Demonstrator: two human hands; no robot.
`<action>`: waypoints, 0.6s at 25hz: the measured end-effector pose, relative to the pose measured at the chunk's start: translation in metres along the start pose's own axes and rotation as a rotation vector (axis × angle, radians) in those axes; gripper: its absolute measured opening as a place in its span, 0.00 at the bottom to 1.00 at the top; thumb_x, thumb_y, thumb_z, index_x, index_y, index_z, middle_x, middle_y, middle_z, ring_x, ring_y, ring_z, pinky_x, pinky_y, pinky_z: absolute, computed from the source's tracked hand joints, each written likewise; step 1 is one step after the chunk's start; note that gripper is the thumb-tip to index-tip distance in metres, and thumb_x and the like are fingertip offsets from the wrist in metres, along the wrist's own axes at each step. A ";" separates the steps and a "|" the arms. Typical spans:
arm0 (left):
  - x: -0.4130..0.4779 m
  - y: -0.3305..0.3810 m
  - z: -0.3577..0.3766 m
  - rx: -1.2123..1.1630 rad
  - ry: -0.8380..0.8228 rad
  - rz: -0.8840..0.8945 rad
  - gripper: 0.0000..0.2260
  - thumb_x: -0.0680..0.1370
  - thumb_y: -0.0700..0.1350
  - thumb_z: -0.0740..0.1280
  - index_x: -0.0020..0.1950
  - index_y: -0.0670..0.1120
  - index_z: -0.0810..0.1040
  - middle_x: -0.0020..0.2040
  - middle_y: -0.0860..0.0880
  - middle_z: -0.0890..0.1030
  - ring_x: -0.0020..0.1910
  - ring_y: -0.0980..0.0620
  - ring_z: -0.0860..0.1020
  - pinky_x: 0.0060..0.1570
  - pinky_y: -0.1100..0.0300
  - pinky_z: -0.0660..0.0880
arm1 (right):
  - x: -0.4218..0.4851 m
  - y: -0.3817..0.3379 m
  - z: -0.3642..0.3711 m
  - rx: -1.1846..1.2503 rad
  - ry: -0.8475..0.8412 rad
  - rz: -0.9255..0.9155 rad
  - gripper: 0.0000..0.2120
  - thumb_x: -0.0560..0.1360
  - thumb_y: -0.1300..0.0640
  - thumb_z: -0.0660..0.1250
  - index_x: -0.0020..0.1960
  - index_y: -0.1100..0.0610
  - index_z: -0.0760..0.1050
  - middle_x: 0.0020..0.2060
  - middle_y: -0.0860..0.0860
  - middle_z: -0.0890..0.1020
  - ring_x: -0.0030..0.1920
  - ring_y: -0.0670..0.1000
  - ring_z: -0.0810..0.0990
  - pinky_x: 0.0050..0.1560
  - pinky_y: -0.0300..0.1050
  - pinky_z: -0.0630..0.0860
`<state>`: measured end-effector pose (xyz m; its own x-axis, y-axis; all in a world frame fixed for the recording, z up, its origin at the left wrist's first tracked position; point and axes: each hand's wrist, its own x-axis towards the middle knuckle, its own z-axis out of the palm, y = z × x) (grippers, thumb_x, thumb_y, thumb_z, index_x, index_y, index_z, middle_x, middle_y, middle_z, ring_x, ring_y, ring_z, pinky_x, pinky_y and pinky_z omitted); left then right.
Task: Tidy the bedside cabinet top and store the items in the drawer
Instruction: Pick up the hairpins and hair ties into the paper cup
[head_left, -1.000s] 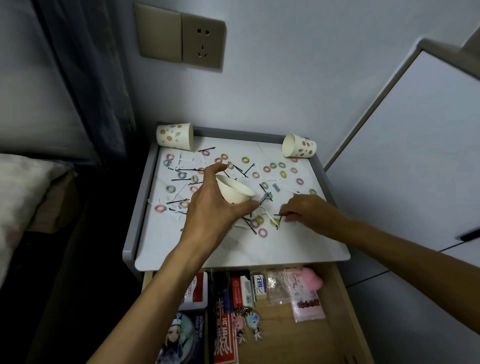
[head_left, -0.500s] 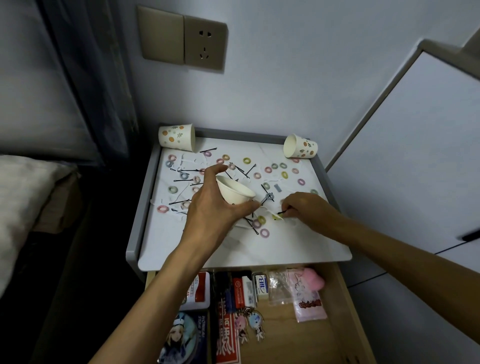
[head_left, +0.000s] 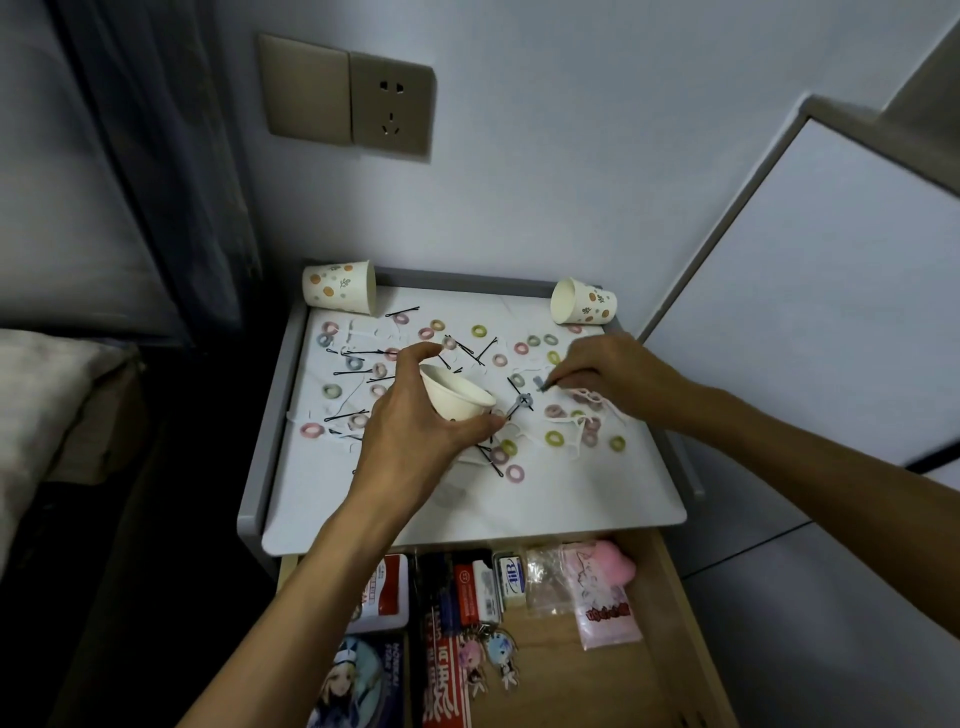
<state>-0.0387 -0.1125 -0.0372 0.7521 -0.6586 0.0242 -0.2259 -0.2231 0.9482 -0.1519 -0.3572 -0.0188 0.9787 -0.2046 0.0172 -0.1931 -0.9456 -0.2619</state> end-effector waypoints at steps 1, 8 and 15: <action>0.000 0.000 0.000 0.017 -0.002 0.005 0.37 0.64 0.51 0.80 0.68 0.57 0.65 0.54 0.53 0.75 0.51 0.49 0.75 0.47 0.54 0.76 | 0.005 -0.014 -0.005 0.084 0.066 -0.031 0.07 0.76 0.59 0.70 0.51 0.54 0.85 0.42 0.48 0.84 0.42 0.43 0.80 0.46 0.37 0.74; 0.000 0.000 0.003 0.079 -0.059 0.021 0.41 0.62 0.48 0.81 0.71 0.55 0.64 0.51 0.55 0.77 0.49 0.52 0.75 0.39 0.66 0.69 | 0.035 -0.092 -0.002 0.305 -0.039 -0.160 0.07 0.72 0.60 0.74 0.49 0.56 0.85 0.42 0.47 0.85 0.42 0.43 0.82 0.46 0.34 0.74; -0.001 -0.004 -0.003 0.063 0.015 0.033 0.40 0.61 0.51 0.82 0.68 0.57 0.66 0.55 0.54 0.77 0.52 0.50 0.76 0.48 0.56 0.75 | 0.037 -0.013 0.046 0.223 0.049 0.433 0.10 0.71 0.56 0.75 0.51 0.57 0.81 0.45 0.50 0.83 0.40 0.44 0.80 0.40 0.36 0.75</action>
<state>-0.0367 -0.1087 -0.0399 0.7528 -0.6554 0.0605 -0.2889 -0.2465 0.9251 -0.1096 -0.3413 -0.0591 0.8062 -0.5840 -0.0948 -0.5568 -0.6947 -0.4554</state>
